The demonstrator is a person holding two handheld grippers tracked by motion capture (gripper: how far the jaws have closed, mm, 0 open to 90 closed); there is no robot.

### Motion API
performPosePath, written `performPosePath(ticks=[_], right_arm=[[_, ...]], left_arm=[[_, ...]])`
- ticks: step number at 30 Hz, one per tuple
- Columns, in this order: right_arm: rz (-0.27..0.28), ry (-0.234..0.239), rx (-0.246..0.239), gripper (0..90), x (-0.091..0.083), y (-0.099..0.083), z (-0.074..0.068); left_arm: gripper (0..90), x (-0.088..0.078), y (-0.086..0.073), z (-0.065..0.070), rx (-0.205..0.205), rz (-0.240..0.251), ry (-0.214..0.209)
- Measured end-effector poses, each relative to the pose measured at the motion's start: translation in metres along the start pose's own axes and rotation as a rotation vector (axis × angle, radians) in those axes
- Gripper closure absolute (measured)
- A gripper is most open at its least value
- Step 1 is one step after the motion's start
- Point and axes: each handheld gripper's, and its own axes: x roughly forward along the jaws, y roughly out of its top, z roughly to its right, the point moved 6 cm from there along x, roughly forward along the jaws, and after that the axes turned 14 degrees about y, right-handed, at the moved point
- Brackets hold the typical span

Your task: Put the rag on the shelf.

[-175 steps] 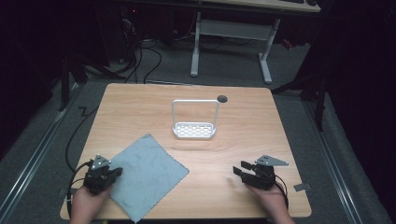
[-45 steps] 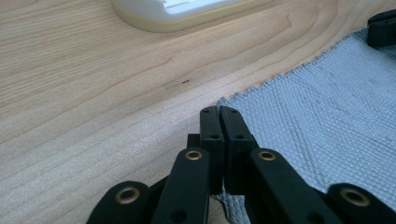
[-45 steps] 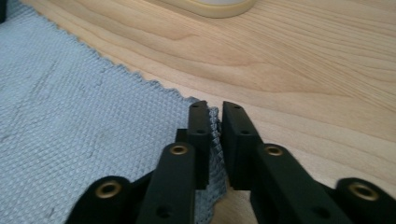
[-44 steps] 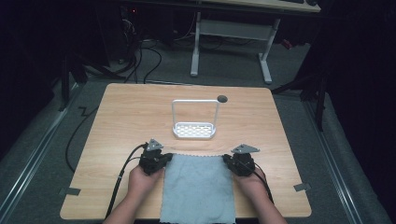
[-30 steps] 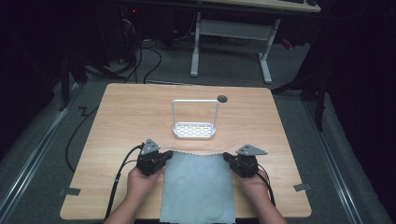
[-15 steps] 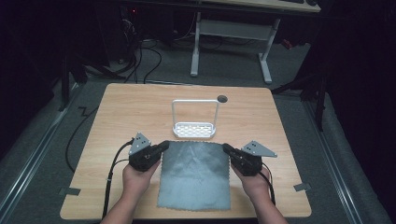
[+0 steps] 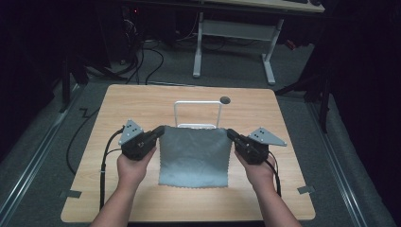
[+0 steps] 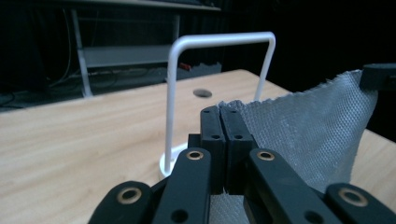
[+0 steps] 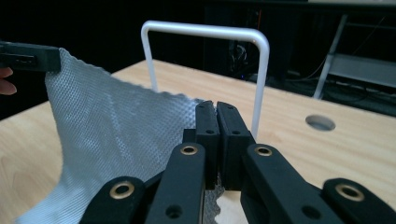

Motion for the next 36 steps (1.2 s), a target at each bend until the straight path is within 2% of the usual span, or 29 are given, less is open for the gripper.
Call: performPosePath(ticks=[3, 9, 15, 24, 32, 36], right_arm=[[0.025, -0.005, -0.007, 88.6, 0.001, 0.014, 0.003], [0.052, -0.011, -0.021, 88.7, 0.0, 0.032, 0.004], [0.073, -0.018, -0.046, 88.7, 0.0, 0.053, 0.007], [0.092, -0.032, -0.052, 88.7, -0.001, 0.072, 0.014], [0.107, -0.039, -0.034, 88.8, 0.004, 0.083, 0.026], [0.107, -0.045, -0.031, 88.8, 0.01, 0.087, 0.035]], left_arm=[[89.8, 0.003, 0.014, -0.001, -0.003, 0.023, 0.0], [89.8, 0.006, 0.028, -0.003, -0.01, 0.045, -0.003], [89.9, 0.007, 0.049, -0.003, 0.008, 0.074, -0.001], [89.9, 0.01, 0.076, -0.006, 0.014, 0.116, 0.005], [90.0, 0.027, 0.085, -0.014, 0.035, 0.093, 0.001], [90.0, 0.041, 0.088, -0.02, 0.019, 0.085, 0.004]])
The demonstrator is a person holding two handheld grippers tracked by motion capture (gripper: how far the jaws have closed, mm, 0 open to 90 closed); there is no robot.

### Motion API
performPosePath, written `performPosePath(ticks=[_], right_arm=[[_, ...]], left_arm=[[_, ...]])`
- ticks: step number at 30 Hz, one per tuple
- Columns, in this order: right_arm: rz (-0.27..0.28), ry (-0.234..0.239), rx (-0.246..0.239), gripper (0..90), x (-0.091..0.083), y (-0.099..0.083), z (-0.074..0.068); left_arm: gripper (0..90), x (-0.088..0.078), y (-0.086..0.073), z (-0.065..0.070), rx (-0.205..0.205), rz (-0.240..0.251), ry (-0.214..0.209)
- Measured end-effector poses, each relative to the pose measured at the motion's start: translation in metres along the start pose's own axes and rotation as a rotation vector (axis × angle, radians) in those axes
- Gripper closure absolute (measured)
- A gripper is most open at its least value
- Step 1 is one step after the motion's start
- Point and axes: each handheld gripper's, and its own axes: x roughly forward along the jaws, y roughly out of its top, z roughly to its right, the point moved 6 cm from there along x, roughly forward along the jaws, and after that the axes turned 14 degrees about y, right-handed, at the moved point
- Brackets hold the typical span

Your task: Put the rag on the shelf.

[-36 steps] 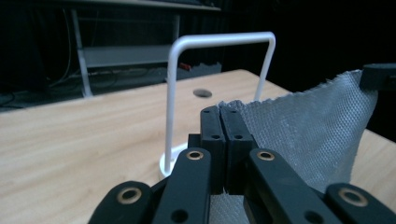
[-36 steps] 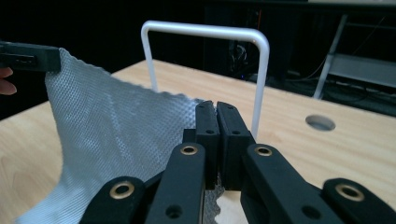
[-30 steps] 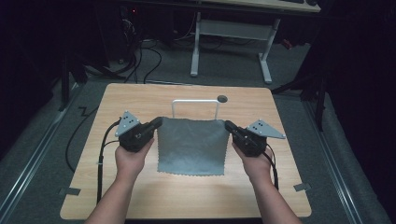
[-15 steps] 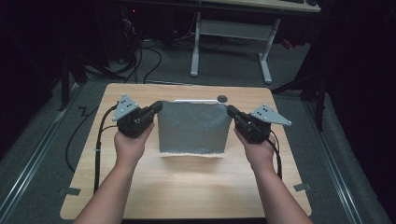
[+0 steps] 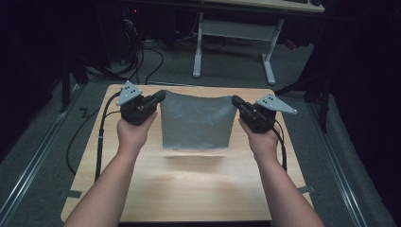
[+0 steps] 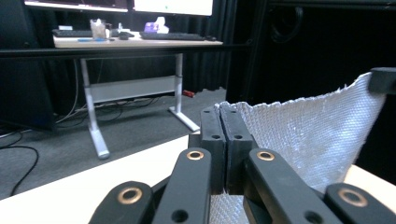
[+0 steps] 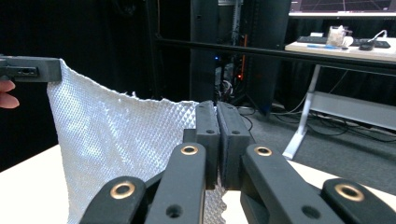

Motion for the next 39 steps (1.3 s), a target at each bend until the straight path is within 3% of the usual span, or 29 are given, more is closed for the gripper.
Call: performPosePath(ticks=[9, 17, 23, 29, 32, 36, 39], right_arm=[[0.0, -0.007, 0.035, 88.9, 0.025, 0.009, 0.022], [-0.012, -0.027, 0.05, 89.1, 0.044, 0.016, 0.039], [-0.027, -0.047, 0.052, 89.3, 0.06, 0.015, 0.055], [-0.075, -0.068, 0.065, 89.4, 0.074, 0.002, 0.068], [-0.117, -0.073, 0.063, 89.3, 0.081, -0.009, 0.072], [-0.155, -0.07, 0.083, 89.2, 0.085, -0.027, 0.077], [-0.176, -0.07, 0.082, 89.2, 0.086, -0.035, 0.077]], left_arm=[[90.0, 0.031, 0.01, -0.015, 0.009, -0.014, 0.058], [90.0, 0.054, 0.01, -0.025, -0.011, -0.029, 0.084], [90.0, 0.069, 0.004, -0.029, 0.008, -0.063, 0.098], [89.9, 0.086, -0.015, -0.036, 0.014, -0.143, 0.087], [89.9, 0.091, -0.027, -0.036, 0.045, -0.182, 0.09], [90.0, 0.093, -0.046, -0.035, 0.026, -0.227, 0.069], [90.0, 0.093, -0.056, -0.034, 0.017, -0.231, 0.062]])
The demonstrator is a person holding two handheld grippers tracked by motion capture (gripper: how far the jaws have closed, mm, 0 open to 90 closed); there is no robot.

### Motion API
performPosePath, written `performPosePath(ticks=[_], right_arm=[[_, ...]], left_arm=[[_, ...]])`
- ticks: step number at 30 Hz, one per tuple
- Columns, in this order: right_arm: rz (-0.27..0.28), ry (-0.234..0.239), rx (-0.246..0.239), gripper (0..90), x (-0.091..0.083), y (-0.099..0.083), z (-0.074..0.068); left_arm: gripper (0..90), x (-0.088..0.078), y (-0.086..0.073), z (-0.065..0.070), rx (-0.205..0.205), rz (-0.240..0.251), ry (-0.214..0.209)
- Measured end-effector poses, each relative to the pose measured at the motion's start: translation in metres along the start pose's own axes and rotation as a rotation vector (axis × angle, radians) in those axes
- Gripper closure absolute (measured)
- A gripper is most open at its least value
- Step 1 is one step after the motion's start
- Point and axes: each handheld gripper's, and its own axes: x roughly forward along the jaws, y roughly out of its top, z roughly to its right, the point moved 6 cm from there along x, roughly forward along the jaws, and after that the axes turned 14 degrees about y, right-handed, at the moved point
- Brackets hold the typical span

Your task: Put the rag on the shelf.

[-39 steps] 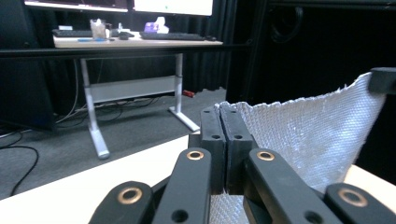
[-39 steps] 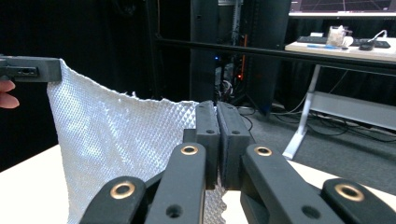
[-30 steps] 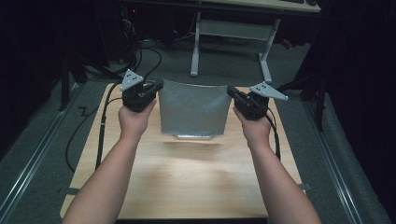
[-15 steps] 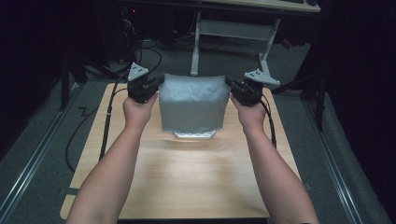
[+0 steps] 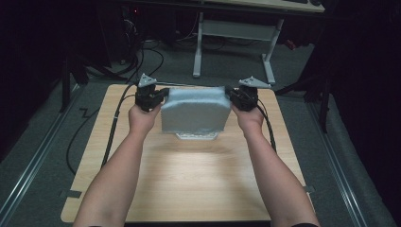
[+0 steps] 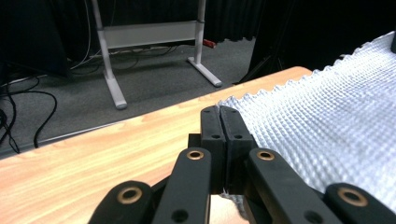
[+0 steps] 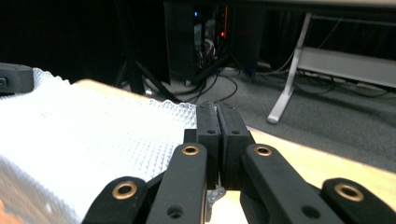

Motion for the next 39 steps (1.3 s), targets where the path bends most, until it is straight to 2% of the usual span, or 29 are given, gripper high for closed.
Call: performPosePath(ticks=[6, 11, 16, 20, 26, 34, 39], right_arm=[[-0.032, 0.007, 0.02, 89.0, 0.003, -0.023, 0.0], [-0.04, 0.026, 0.047, 88.9, 0.003, -0.041, -0.003], [-0.048, 0.026, 0.063, 88.9, 0.003, -0.052, -0.001], [-0.066, 0.029, 0.076, 88.8, 0.005, -0.062, -0.001], [-0.066, 0.032, 0.084, 88.7, 0.007, -0.069, -0.001], [-0.096, 0.033, 0.097, 88.5, 0.01, -0.083, -0.001], [-0.101, 0.034, 0.095, 88.1, 0.013, -0.085, -0.003]], left_arm=[[90.0, 0.002, -0.024, 0.004, -0.033, -0.031, -0.04], [90.0, 0.004, -0.043, 0.007, -0.088, -0.047, -0.075], [90.0, 0.008, -0.054, 0.012, -0.075, -0.081, -0.084], [89.9, 0.009, -0.06, 0.013, -0.098, -0.075, -0.09], [89.9, 0.008, -0.069, 0.011, -0.101, -0.084, -0.086], [89.7, 0.007, -0.076, 0.012, -0.085, -0.093, -0.082], [89.6, 0.006, -0.077, 0.012, -0.083, -0.094, -0.08]])
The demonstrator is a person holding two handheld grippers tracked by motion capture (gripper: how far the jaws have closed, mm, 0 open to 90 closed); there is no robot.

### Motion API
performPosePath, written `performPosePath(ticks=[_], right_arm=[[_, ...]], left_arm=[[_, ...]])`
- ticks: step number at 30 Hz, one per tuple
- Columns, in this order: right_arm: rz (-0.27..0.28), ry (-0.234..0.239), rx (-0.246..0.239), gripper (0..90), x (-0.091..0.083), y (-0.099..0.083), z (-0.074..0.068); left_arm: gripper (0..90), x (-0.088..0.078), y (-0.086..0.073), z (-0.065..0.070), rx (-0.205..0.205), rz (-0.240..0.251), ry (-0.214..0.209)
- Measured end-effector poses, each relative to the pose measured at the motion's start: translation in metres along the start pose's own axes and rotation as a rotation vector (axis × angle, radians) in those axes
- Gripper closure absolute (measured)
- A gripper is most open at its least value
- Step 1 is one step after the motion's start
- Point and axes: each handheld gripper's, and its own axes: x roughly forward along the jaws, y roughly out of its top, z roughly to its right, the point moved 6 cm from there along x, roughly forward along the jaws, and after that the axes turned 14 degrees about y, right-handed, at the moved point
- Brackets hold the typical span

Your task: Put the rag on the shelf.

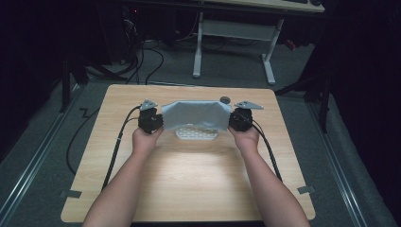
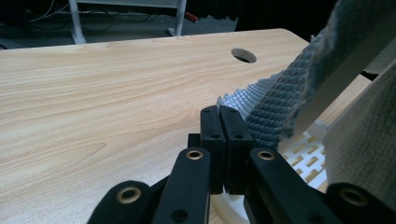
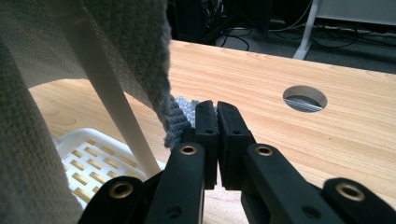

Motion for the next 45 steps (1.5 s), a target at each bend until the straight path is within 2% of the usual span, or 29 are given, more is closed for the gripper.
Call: performPosePath(ticks=[9, 12, 14, 16, 19, 25, 30, 39, 45], right_arm=[[-0.005, -0.004, -0.008, 84.7, -0.002, 0.001, 0.001], [-0.004, -0.008, -0.016, 81.0, -0.004, 0.003, 0.002], [-0.002, -0.013, -0.027, 76.9, -0.007, 0.005, 0.003], [0.002, -0.016, -0.027, 75.5, -0.008, 0.006, 0.003], [0.014, -0.028, -0.007, 69.1, -0.013, 0.01, 0.007], [0.016, -0.045, -0.021, 65.8, -0.019, 0.014, 0.008], [0.021, -0.06, -0.033, 62.7, -0.026, 0.017, 0.01], [0.025, -0.065, -0.044, 60.8, -0.036, 0.021, 0.013], [0.016, -0.065, -0.052, 59.7, -0.045, 0.019, 0.012]], left_arm=[[87.5, -0.001, 0.001, 0.0, -0.001, -0.003, 0.011], [82.3, -0.003, 0.002, -0.003, -0.008, -0.003, 0.016], [75.1, -0.006, 0.005, -0.006, -0.007, 0.004, 0.033], [73.6, -0.009, 0.007, -0.01, -0.006, 0.015, 0.059], [65.3, -0.015, 0.014, -0.016, -0.021, 0.043, 0.087], [60.4, -0.023, 0.019, -0.023, -0.017, 0.051, 0.114], [54.1, -0.029, 0.022, -0.028, -0.028, 0.054, 0.133], [52.3, -0.038, 0.025, -0.033, -0.017, 0.061, 0.151], [50.3, -0.045, 0.015, -0.036, -0.015, 0.059, 0.166]])
